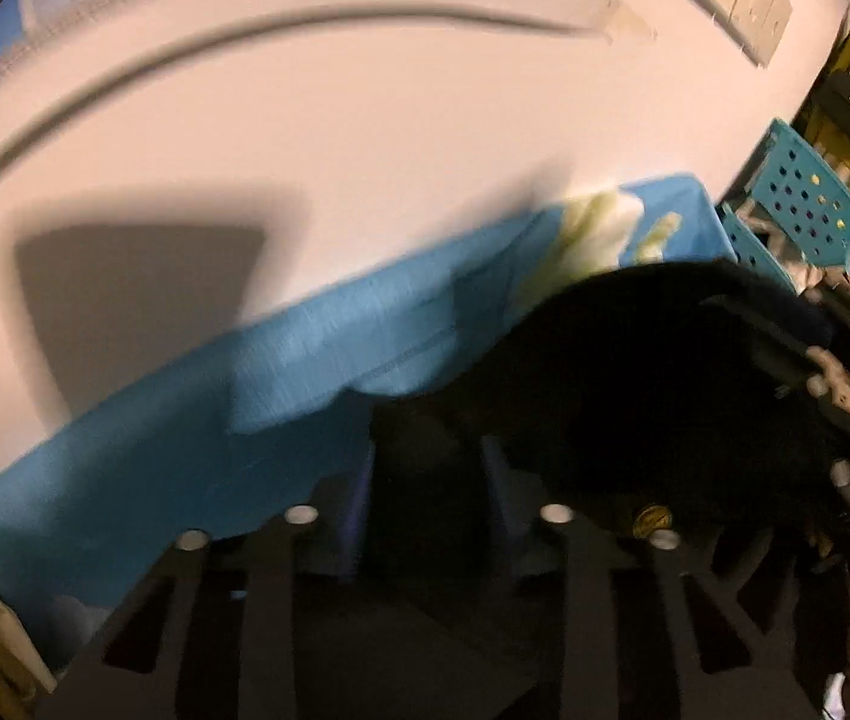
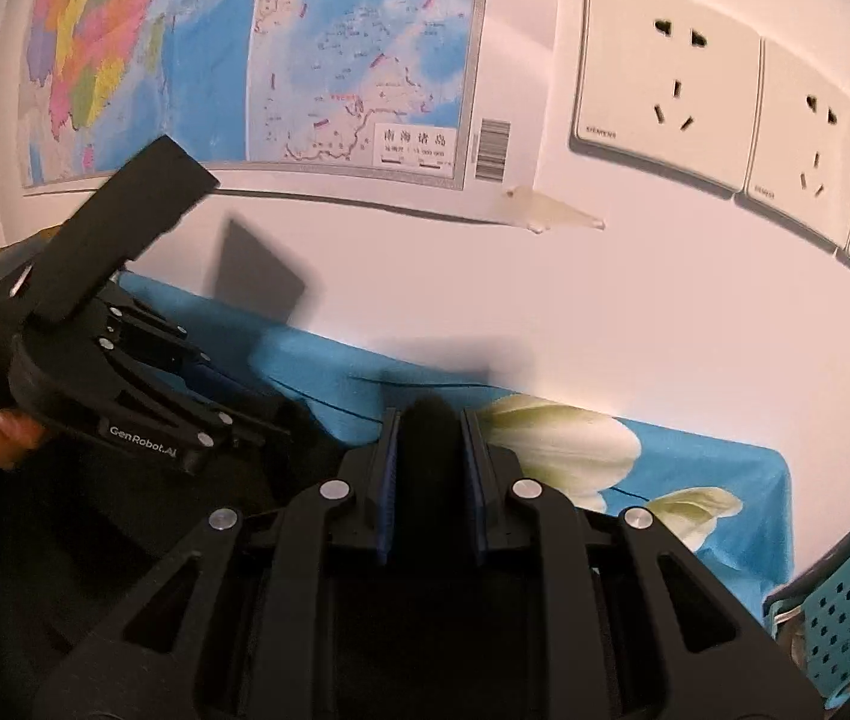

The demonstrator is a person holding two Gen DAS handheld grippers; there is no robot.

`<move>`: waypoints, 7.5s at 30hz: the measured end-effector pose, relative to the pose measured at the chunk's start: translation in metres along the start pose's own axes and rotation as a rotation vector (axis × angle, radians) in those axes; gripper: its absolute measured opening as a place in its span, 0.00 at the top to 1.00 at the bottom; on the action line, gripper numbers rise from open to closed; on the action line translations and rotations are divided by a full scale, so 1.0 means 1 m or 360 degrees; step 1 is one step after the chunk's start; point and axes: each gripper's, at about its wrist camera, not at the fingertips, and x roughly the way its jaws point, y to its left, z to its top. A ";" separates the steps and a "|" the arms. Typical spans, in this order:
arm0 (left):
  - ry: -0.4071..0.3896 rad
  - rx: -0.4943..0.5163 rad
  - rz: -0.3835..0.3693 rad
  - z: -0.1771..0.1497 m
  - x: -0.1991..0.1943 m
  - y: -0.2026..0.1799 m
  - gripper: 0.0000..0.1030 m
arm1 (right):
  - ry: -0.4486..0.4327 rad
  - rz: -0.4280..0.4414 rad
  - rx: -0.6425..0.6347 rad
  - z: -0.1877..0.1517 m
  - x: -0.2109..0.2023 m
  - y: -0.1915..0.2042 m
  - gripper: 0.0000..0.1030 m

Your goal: Fold large clothes

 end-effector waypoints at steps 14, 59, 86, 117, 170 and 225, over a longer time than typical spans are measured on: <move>-0.0365 0.0242 0.0261 -0.042 -0.094 0.000 0.32 | 0.0218 0.0035 0.0190 -0.001 -0.027 -0.009 0.44; -0.0394 -0.0078 0.0013 -0.416 -0.298 0.052 0.97 | 0.0383 0.1555 -0.0172 -0.074 -0.133 0.316 0.28; -0.0982 -0.0142 -0.0244 -0.263 -0.302 0.009 0.21 | -0.0133 0.1094 0.0626 -0.023 -0.208 0.083 0.90; -0.0300 -0.0257 0.0263 -0.199 -0.096 0.012 0.55 | 0.0110 0.0414 0.0603 -0.094 -0.189 -0.006 0.89; -0.0334 0.0437 0.0551 -0.205 -0.056 -0.073 0.71 | 0.0258 0.0173 0.0668 -0.101 -0.103 -0.094 0.97; -0.0218 -0.0416 -0.0277 -0.377 -0.148 -0.024 0.17 | 0.0271 0.0386 0.1005 -0.247 -0.277 -0.042 0.14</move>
